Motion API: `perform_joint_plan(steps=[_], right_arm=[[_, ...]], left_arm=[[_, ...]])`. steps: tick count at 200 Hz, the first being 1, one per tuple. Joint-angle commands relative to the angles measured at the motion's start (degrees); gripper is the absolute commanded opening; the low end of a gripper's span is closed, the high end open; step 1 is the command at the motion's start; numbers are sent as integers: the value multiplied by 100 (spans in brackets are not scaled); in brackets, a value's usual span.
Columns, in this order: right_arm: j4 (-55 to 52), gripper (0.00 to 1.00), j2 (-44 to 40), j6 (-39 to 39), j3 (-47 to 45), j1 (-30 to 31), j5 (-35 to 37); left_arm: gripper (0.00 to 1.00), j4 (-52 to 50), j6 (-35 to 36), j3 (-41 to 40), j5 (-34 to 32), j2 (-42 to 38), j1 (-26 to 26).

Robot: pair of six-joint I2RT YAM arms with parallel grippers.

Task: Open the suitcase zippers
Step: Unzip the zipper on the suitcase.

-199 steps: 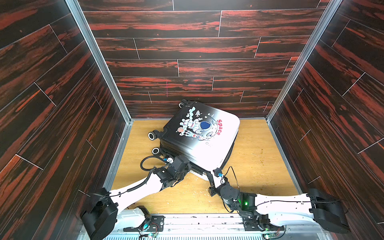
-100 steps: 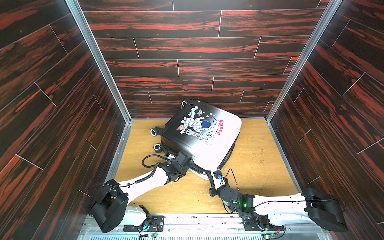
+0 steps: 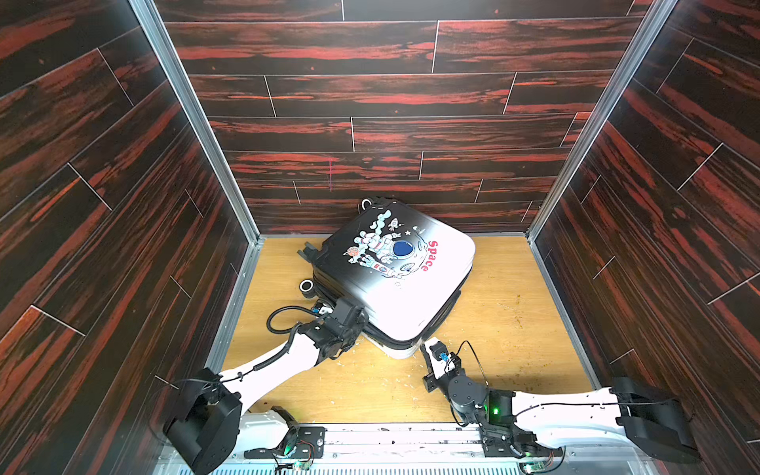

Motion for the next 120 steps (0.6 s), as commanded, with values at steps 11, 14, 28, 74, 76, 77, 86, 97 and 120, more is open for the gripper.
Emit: perform_joint_plan(steps=[11,14,28,74,76,77,86,97,120], right_arm=[[910,0,-252,-827,-46,-784,525],[913,0,-260,-845,-42,-886,474],[1188,0,-269,-832,9,-1398,237],[2401,0,405,-1080,173,-3036,-531],[2485,0,464,-1115,180,-3109,-555],[2520,0,492,-1128,185,-3143,-565],[2801,0,733,-1235,265,-3435,-662],[2968,0,1002,-1175,406,-3834,-656],[2917,0,1226,-593,674,-4697,-1146]], left_arm=[[0,-477,791,-51,-196,-456,190],[0,-524,869,-47,-163,-483,191],[0,-805,1151,-39,-54,-630,191],[0,-1453,1784,-183,13,-1181,191],[0,-1474,1800,-190,21,-1194,191],[0,-1482,1809,-186,27,-1195,191],[0,-1608,1881,-183,78,-1229,191],[0,-1734,1979,-176,134,-1277,191],[0,-2147,2220,-149,83,-1448,205]])
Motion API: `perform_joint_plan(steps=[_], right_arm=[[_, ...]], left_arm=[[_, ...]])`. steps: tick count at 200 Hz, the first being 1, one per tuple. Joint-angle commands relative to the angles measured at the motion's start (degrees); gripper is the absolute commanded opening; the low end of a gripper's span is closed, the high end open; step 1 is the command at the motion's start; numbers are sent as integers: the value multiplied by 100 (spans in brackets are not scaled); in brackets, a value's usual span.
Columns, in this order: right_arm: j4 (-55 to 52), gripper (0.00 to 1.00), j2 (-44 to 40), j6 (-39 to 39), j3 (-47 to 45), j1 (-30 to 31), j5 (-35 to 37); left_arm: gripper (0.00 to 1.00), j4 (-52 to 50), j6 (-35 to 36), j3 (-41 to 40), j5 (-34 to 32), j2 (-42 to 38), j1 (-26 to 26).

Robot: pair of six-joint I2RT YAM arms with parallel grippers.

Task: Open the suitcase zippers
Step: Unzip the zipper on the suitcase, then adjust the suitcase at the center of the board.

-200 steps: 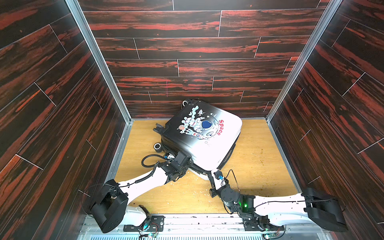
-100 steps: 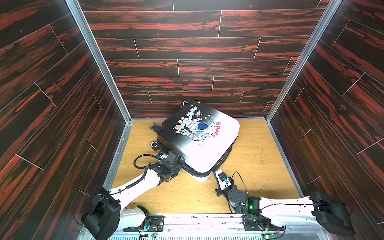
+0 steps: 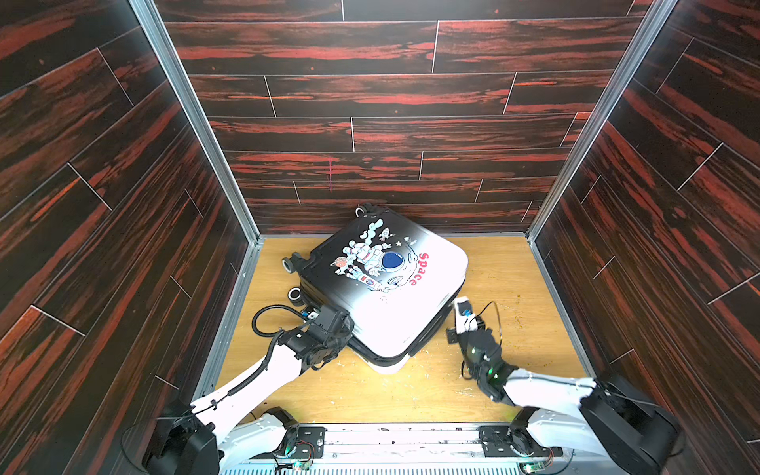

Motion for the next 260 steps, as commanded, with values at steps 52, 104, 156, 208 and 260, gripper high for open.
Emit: perform_joint_plan(steps=[52,104,156,208,260], right_arm=[[640,0,95,911,889,-2015,-159],[-840,0,-1699,1573,-86,-1892,-40],[-3098,0,-3479,1868,-498,-315,215],[-3737,0,-2874,2218,-225,2528,1212],[-2458,0,-1037,1968,535,3800,1966]], left_arm=[[0,-1256,1381,412,-633,-554,238],[0,-1285,1851,1399,-1549,379,924],[0,-834,1848,2880,-1646,2312,1206],[22,-856,2344,4876,-1705,4249,1677],[88,-1685,2540,5221,-2188,3322,1913]])
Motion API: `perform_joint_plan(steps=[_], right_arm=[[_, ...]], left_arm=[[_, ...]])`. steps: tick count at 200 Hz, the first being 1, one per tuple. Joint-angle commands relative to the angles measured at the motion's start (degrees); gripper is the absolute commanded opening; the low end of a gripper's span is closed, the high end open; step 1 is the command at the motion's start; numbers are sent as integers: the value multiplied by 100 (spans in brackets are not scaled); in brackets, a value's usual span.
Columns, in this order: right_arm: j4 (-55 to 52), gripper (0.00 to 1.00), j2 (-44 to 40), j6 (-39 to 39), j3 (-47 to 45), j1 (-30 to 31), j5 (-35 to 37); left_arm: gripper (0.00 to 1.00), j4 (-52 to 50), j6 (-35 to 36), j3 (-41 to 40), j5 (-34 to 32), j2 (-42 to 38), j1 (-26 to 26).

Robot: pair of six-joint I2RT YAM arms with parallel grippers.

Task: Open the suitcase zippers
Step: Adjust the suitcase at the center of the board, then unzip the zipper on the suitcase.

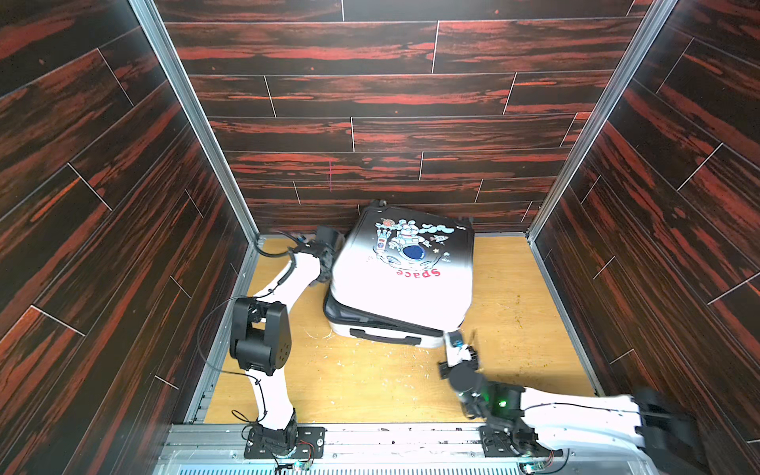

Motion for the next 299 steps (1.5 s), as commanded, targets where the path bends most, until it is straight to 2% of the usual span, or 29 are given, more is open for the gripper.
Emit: perform_joint_plan(steps=[1,28,37,46,70,83,100,113,142,179,204,228,244,262,299], right_arm=[[976,0,310,32,209,167,-362],[1391,0,665,51,334,76,-690],[1494,0,780,53,397,67,-729],[1589,0,846,83,422,56,-756],[1761,0,904,179,491,12,-832],[1802,0,904,239,532,-11,-855],[1799,0,904,271,593,-34,-917],[1767,0,923,285,630,-33,-916],[1688,0,891,415,625,-34,-899],[1588,0,853,490,611,-31,-875],[1575,0,813,436,612,-38,-829],[1393,0,788,446,541,-68,-644],[1147,0,629,644,365,-128,-456],[946,0,451,885,100,-126,-343],[830,0,220,844,-338,-141,110]], left_arm=[[88,-609,63,-70,-702,-1167,-247],[91,-497,-97,-1362,-790,-2549,-247],[91,-524,-276,-1775,-632,-2997,-247],[90,-486,-531,-2267,-135,-3440,-260],[83,357,-2012,-4000,1044,-4410,-705],[81,1070,-2781,-4764,1025,-4692,-1307],[81,1801,-3481,-5247,793,-4615,-2113],[81,2291,-3699,-5325,781,-4275,-2450],[82,2842,-4137,-5370,877,-3564,-2617],[77,3582,-4405,-5603,967,-3073,-2628],[63,3794,-4593,-5752,1035,-2722,-2637],[35,3727,-4741,-5910,887,-2608,-2620],[16,3345,-4826,-5911,553,-2787,-2592],[0,3023,-4857,-5909,201,-3081,-2483],[0,2754,-4844,-5861,267,-3266,-2083]])
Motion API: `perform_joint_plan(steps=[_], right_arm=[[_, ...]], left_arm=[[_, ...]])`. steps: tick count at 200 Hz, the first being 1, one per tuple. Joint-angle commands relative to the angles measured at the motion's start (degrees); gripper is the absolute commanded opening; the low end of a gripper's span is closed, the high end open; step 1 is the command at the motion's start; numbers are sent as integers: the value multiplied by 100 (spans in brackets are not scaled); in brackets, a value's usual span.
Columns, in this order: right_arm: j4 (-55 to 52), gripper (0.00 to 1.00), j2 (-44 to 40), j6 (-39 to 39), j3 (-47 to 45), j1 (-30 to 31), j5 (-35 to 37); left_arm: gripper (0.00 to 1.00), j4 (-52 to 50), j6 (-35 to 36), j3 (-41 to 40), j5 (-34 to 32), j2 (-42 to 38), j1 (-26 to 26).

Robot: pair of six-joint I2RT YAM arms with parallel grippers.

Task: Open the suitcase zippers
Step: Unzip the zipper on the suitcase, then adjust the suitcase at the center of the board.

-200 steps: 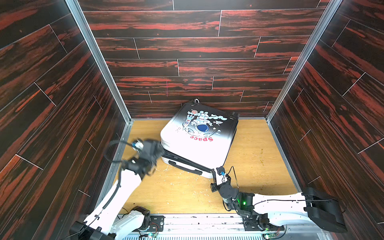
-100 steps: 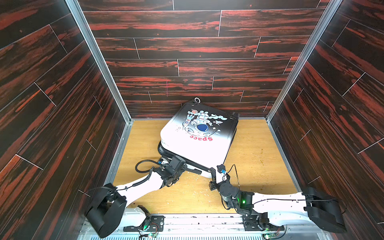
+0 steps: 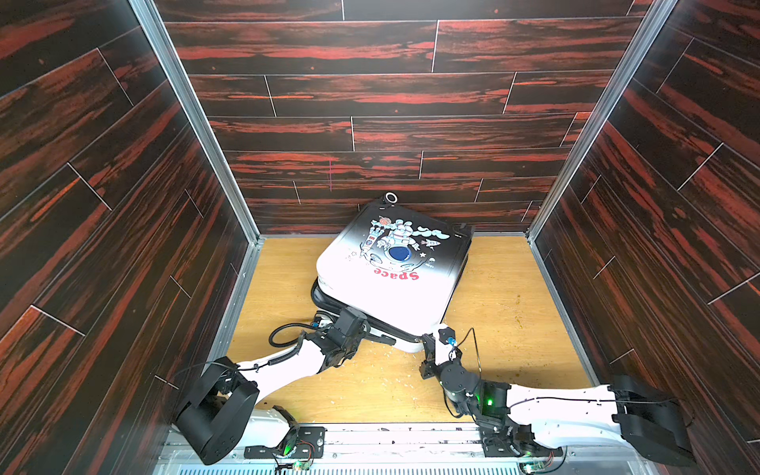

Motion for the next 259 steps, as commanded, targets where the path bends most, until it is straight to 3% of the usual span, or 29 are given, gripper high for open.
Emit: perform_joint_plan(steps=[1,34,71,97,133,159,178,186,205,217,232,259], right_arm=[[-250,0,-185,-20,-327,-83,830],[158,0,-669,-667,-677,-739,826],[884,0,-938,-1107,-752,-2309,-305],[1842,0,-326,-1465,-437,-3417,-1073],[2626,0,918,-1116,245,-4814,-1982],[2800,0,1377,-1198,627,-5082,-2167],[2855,0,1283,-1311,556,-5090,-2119],[2822,0,1223,-1326,488,-5131,-1992],[2534,19,1043,-1344,400,-5330,-1900],[2347,29,914,-1414,400,-5444,-1936],[2114,45,755,-1564,449,-5498,-1919],[1571,61,318,-1586,569,-5496,-1915]], left_arm=[[0,-667,96,-137,-713,-239,380],[0,-781,126,-282,-674,-333,449],[0,-931,380,-365,-375,-417,469],[0,-1105,582,-444,-160,-462,468],[0,-1401,877,-662,-146,-791,507],[0,-1619,1228,-739,-60,-1174,556],[0,-1754,1965,-411,57,-1702,556],[7,-2105,2188,-143,-137,-1963,556],[12,-2687,2818,488,-812,-2505,560],[25,-2689,3098,711,-974,-2726,556],[46,-2689,3307,896,-706,-2700,556],[55,-2964,3411,980,110,-2267,533]])
